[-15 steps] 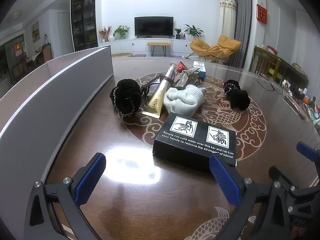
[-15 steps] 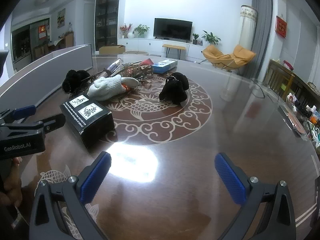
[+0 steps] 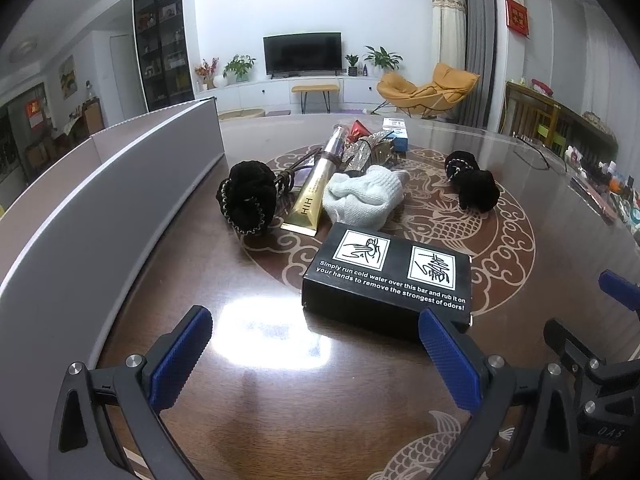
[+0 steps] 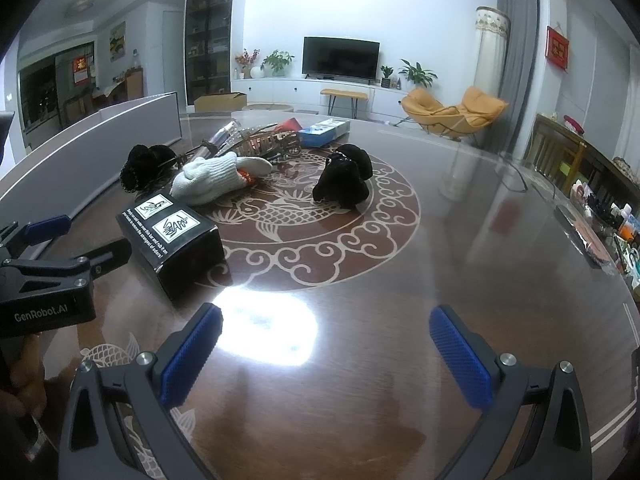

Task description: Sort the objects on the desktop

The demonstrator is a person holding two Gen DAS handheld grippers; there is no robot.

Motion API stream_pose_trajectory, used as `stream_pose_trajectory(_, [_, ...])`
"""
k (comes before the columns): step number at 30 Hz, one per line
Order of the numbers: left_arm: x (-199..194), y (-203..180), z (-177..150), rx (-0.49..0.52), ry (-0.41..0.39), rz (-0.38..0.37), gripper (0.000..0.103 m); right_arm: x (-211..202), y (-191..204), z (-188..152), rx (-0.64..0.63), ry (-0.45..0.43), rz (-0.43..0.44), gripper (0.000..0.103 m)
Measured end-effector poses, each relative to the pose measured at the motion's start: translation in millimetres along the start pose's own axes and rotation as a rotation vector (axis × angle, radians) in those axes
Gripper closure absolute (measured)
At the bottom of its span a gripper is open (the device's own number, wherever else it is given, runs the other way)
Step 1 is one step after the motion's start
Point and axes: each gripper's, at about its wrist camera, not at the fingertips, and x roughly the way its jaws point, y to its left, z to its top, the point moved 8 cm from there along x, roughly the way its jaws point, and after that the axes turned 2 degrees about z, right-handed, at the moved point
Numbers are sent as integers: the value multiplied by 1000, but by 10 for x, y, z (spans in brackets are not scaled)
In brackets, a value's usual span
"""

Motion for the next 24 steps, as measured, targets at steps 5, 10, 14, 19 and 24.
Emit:
stream_pose_trajectory(5, [21,15,-4,-9,5,-5,0,-7,-19,-2,7,-1,-2,0])
stream_pose_trajectory(10, [21,16,-8,-11,6,-5,0,-9,-19,-2,7,-1,-2,0])
stream_pose_trajectory(14, [23,17,-8,-12,6,-5,0,-9,-21,-1,8,-2,-2,0])
stream_pose_trajectory(19, [25,21,-12,-17,8,-7,0,-8,-22,-1,7,-2,-2,0])
stream_pose_trajectory(24, [34,40,-18,-30,14,-13,0,-9,-22,-1,8,-2,-2,0])
